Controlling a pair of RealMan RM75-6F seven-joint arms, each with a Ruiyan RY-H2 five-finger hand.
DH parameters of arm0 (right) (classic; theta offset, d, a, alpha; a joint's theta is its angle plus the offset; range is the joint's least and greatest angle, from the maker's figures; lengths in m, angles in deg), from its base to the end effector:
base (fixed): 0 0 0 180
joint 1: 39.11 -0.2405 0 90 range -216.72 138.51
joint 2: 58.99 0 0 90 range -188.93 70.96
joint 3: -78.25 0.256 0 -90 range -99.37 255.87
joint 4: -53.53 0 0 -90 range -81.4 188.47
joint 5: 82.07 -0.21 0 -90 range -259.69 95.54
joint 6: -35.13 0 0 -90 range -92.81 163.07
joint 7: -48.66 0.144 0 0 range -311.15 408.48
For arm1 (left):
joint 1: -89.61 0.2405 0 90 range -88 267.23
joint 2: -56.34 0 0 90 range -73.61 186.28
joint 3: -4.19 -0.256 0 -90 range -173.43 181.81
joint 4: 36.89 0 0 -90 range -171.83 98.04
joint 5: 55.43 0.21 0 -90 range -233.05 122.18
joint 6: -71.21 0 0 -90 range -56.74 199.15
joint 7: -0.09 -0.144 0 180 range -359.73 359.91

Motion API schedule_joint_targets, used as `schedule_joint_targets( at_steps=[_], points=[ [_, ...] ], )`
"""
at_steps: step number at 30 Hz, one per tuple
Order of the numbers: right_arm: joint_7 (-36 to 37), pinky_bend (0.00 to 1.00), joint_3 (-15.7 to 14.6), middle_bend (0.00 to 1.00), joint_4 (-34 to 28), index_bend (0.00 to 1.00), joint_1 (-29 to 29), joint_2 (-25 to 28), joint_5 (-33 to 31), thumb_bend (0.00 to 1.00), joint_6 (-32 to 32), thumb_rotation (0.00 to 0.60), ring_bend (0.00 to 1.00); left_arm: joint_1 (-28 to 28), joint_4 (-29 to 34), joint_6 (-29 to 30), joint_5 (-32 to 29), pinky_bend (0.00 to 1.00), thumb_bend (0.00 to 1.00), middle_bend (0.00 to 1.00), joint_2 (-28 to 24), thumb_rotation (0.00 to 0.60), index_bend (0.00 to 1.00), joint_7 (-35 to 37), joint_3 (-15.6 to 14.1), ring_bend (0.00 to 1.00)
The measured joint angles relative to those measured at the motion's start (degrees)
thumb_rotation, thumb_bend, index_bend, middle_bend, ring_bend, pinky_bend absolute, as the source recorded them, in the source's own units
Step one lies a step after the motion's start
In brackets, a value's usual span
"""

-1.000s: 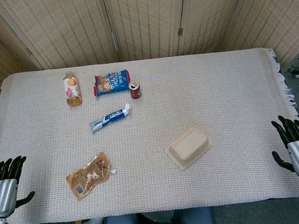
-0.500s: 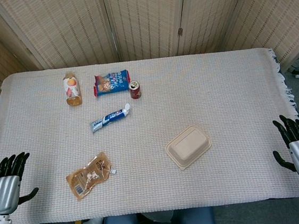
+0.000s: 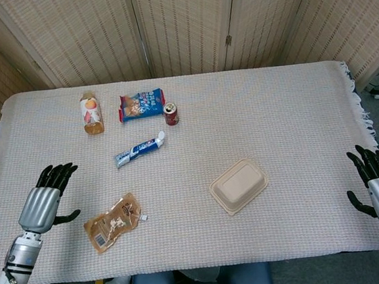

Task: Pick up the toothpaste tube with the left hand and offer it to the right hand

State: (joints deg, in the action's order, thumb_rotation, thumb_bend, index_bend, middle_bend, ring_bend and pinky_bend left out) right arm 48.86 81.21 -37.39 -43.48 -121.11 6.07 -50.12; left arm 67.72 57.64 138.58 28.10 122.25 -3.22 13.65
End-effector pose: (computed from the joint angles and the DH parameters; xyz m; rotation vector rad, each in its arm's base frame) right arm -0.3147 -0.1792 0.1713 1.4241 -0.8456 0.8814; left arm -0.2380 0.2831 0.1230 -1.6558 -0.8721 -0.9996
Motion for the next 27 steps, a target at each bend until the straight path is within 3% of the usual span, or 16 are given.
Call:
schedule_joint_targets(
  at_steps=[8, 13, 27],
  points=[
    [0.07, 0.0, -0.26, 0.0, -0.48, 0.0, 0.43, 0.53, 0.41, 0.43, -0.69, 0.6, 0.0, -9.9, -3.48, -11.48, -7.87, 0.01, 0.23, 0.15, 3.89, 0.6, 0.17, -0.14, 4.3, 0.13],
    [0.07, 0.0, -0.36, 0.0, -0.85, 0.0, 0.85, 0.84, 0.44, 0.43, -1.22, 0.6, 0.0, -14.99, -6.73, -17.05, -13.79, 0.01, 0.3, 0.17, 7.06, 0.6, 0.2, -2.51, 6.01, 0.15],
    [0.03, 0.0, -0.48, 0.0, -1.41, 0.0, 1.22, 1.24, 0.53, 0.43, -1.55, 0.6, 0.0, -26.96, -15.06, -26.75, -33.78, 0.0, 0.38, 0.18, 13.84, 0.6, 0.21, -12.04, 7.44, 0.15]
  ],
)
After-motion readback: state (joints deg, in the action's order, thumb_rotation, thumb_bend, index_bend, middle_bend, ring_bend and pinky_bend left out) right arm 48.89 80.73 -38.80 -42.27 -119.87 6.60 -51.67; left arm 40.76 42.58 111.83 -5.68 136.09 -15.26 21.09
